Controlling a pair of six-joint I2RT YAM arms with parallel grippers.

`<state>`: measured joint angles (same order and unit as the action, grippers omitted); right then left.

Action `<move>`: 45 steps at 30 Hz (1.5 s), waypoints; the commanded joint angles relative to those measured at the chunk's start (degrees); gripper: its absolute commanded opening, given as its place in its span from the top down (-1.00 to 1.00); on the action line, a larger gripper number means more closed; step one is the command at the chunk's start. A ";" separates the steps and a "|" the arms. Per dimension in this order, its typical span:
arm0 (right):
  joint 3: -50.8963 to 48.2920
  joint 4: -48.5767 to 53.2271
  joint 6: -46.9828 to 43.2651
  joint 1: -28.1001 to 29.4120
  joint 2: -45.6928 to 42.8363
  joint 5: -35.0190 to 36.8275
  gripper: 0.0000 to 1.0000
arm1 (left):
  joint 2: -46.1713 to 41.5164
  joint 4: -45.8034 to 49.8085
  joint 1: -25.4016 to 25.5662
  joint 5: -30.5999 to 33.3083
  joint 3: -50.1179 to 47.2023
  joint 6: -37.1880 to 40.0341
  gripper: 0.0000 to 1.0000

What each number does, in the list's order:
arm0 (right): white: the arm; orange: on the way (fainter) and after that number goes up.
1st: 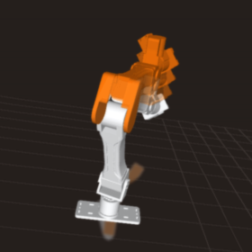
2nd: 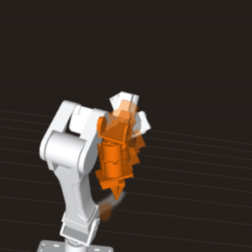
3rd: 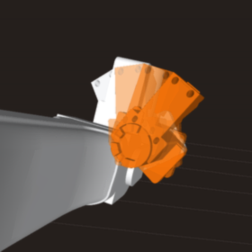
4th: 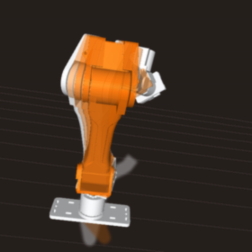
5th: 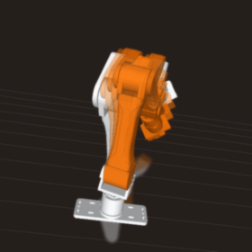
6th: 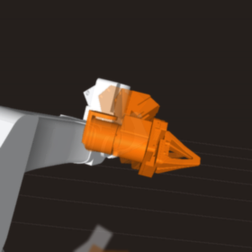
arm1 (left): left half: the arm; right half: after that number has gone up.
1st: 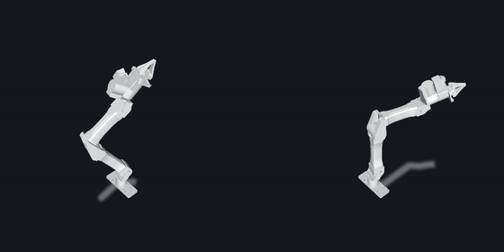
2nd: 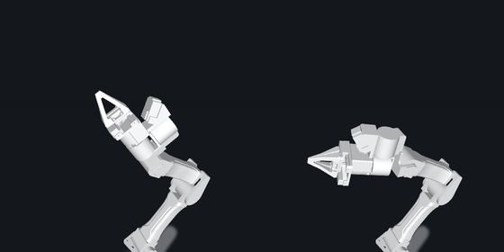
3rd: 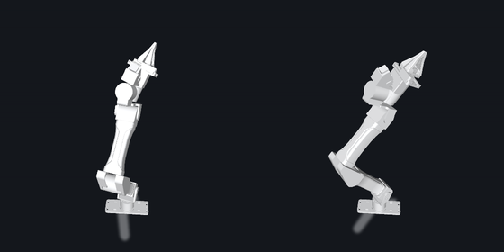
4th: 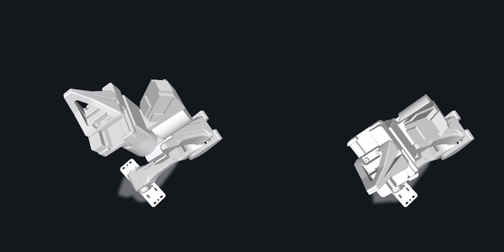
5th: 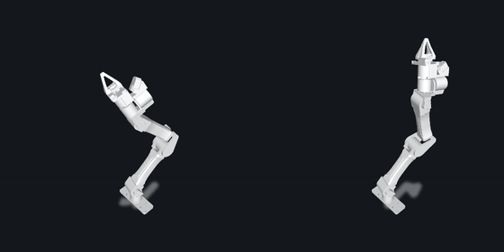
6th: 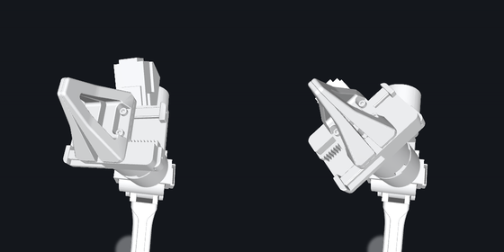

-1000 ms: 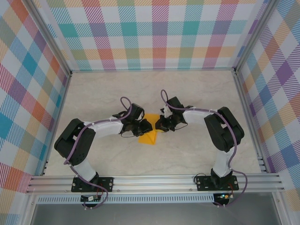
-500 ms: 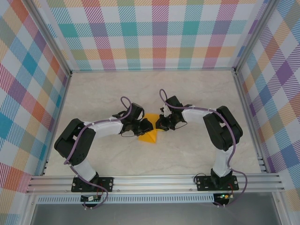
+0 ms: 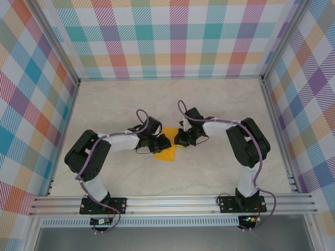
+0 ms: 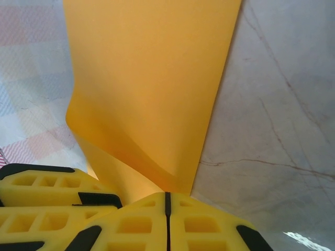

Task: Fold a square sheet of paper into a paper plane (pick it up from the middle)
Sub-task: Fold the triangle a second time at the center of the table.

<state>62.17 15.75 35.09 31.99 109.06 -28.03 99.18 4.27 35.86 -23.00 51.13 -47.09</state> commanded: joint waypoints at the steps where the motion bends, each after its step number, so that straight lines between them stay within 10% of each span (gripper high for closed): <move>1: 1.54 0.88 -1.34 0.27 1.50 0.26 0.90 | 0.89 -0.14 -0.44 -0.60 0.26 0.88 0.62; 45: 2.81 2.33 -1.39 0.27 2.91 1.75 0.91 | 4.08 3.91 -0.44 0.81 0.71 1.37 0.63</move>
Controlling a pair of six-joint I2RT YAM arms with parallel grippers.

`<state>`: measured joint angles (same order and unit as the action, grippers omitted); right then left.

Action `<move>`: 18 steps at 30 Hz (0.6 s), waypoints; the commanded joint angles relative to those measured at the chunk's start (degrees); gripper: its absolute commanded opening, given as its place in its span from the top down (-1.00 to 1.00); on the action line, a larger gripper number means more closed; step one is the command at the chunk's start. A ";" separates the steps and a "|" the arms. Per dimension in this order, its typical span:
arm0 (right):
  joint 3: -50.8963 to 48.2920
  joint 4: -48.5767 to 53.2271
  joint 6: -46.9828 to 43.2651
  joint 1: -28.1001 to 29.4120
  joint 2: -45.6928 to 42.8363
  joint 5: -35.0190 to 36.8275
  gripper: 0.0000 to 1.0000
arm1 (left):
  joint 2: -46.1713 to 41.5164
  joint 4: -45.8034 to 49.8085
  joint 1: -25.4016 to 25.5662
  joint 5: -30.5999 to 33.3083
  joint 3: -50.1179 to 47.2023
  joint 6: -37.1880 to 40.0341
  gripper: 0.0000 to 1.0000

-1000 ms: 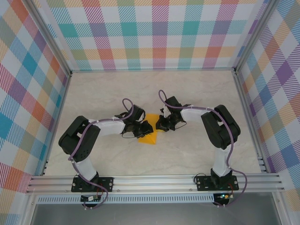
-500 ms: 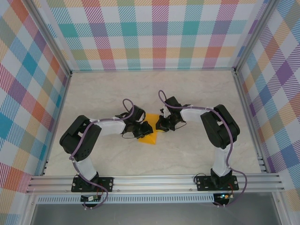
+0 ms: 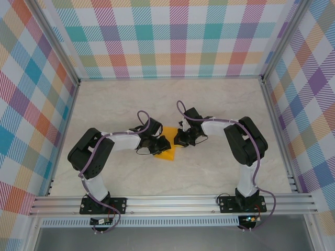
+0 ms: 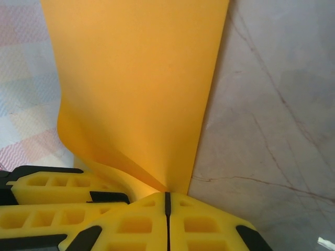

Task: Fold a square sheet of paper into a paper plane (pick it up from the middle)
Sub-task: Fold the triangle a second time at the center of the table.

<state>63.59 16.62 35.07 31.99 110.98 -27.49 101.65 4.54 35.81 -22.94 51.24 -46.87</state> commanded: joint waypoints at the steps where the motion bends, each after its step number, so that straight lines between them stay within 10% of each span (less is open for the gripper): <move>1: 1.34 1.47 -1.46 0.28 0.74 1.35 0.91 | 1.77 3.85 -0.39 0.83 0.75 1.20 0.63; 18: 2.61 5.84 -1.92 0.53 -6.00 4.68 0.67 | 1.40 7.34 -0.39 2.81 1.13 1.34 0.69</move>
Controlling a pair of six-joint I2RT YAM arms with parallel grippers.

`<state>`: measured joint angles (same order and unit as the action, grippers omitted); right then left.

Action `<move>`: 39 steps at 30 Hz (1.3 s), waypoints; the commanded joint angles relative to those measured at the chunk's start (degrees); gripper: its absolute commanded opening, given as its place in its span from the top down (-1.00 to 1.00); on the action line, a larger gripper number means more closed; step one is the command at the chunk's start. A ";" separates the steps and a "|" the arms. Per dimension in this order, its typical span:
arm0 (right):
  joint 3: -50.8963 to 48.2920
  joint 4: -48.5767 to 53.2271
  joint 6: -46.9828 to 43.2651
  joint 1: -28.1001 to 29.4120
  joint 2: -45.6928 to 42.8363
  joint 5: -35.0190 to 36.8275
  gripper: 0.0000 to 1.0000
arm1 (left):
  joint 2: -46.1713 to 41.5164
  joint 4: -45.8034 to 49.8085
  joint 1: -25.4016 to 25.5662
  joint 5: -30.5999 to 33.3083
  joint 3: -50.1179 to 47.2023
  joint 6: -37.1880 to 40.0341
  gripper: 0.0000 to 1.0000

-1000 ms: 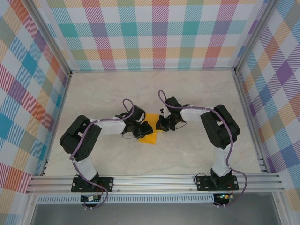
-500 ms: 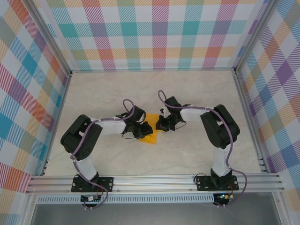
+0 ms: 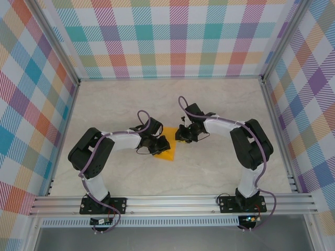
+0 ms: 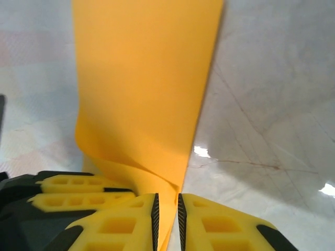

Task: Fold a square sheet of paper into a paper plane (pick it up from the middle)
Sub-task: Fold the triangle a second time at the center of the table.

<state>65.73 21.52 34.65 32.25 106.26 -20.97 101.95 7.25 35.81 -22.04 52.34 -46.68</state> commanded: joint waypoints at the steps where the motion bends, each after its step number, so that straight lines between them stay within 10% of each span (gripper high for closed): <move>1: 0.38 0.60 -1.36 0.43 -0.82 -2.79 0.70 | 1.29 4.62 -0.39 1.83 -0.01 1.11 0.69; 39: 1.86 5.43 -3.99 1.77 9.67 0.76 0.91 | -0.70 4.80 -1.18 5.91 2.96 2.64 0.72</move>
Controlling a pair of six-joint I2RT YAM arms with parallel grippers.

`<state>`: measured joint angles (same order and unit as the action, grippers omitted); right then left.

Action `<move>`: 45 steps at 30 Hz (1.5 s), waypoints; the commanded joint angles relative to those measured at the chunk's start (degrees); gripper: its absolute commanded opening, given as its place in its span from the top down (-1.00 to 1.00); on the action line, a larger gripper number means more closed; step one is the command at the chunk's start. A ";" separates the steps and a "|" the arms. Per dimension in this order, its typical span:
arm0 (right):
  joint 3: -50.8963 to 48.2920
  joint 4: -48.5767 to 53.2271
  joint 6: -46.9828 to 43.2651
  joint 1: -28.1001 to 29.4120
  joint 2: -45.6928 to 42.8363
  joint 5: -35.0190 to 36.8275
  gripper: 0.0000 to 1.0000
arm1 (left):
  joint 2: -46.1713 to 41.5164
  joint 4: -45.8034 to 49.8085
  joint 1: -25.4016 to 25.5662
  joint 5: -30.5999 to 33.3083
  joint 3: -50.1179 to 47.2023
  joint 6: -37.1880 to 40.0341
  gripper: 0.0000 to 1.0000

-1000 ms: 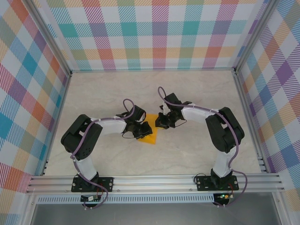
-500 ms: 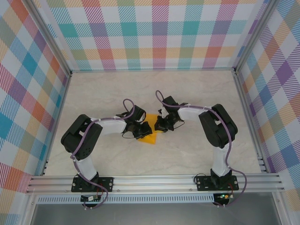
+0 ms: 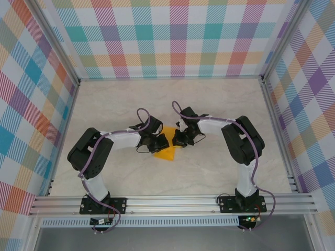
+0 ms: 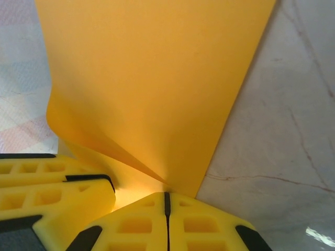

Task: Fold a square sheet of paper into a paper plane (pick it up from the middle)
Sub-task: Fold the triangle a second time at the center of the table.

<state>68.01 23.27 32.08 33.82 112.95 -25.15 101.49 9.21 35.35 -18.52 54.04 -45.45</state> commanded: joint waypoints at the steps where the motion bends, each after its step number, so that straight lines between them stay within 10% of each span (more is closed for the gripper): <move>1: -0.42 3.71 -1.55 0.19 3.00 5.06 0.91 | -0.16 2.66 -0.89 2.68 0.90 1.37 0.72; 45: -3.93 0.52 0.64 8.54 -7.94 1.15 0.93 | 1.69 1.60 -2.04 0.25 -5.21 -2.54 0.83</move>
<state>64.69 23.00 32.36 42.02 103.46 -25.17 101.41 5.45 33.28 -20.29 51.11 -47.20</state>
